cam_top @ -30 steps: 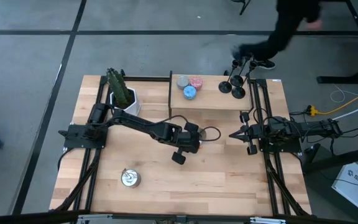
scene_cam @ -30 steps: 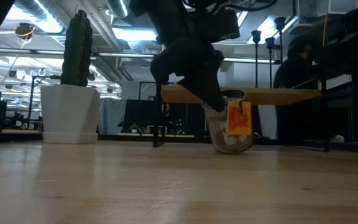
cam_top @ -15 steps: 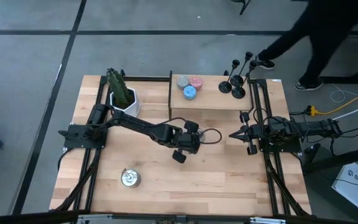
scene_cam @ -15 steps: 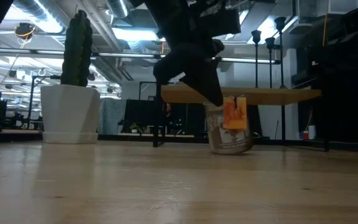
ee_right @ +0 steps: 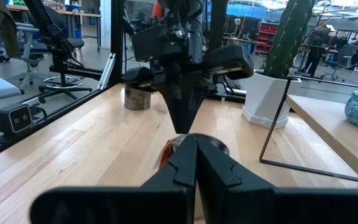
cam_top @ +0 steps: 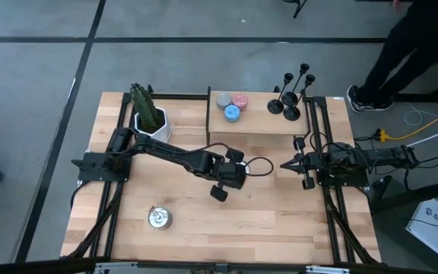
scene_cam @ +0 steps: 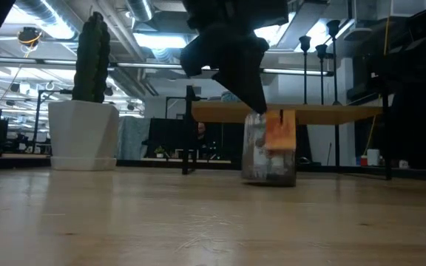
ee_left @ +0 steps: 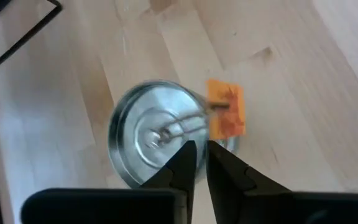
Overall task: Pick & Place candle stick holders
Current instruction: Put the right orange scented candle on the shelf
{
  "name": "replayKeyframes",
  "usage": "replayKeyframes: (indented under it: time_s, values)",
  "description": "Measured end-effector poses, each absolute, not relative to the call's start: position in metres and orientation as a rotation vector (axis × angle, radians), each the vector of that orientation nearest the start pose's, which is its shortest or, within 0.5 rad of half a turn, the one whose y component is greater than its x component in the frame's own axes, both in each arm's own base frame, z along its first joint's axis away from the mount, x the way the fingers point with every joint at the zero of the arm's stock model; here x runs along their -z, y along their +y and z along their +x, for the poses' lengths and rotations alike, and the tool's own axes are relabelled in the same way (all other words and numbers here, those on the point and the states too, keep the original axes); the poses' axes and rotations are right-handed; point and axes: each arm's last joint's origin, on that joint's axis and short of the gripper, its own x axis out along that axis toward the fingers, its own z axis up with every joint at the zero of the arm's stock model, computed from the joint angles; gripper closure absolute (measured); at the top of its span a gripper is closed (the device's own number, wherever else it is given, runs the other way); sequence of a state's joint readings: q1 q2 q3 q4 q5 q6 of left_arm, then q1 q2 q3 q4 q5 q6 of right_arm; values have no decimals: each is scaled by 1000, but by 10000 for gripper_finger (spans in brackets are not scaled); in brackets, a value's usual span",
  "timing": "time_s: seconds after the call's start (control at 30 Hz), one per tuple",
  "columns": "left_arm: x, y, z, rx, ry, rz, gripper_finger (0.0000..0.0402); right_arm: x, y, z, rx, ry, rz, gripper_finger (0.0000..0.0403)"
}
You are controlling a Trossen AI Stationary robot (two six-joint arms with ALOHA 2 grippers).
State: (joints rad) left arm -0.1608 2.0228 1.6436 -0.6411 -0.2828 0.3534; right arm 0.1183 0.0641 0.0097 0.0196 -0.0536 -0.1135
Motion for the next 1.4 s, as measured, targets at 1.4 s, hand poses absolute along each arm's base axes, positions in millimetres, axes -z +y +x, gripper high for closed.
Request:
replayKeyframes:
  time_s: [1.4]
  values:
    - [-200,-55,437,-21,1086,592,396,-164,13,100,-175,25,-114,392]
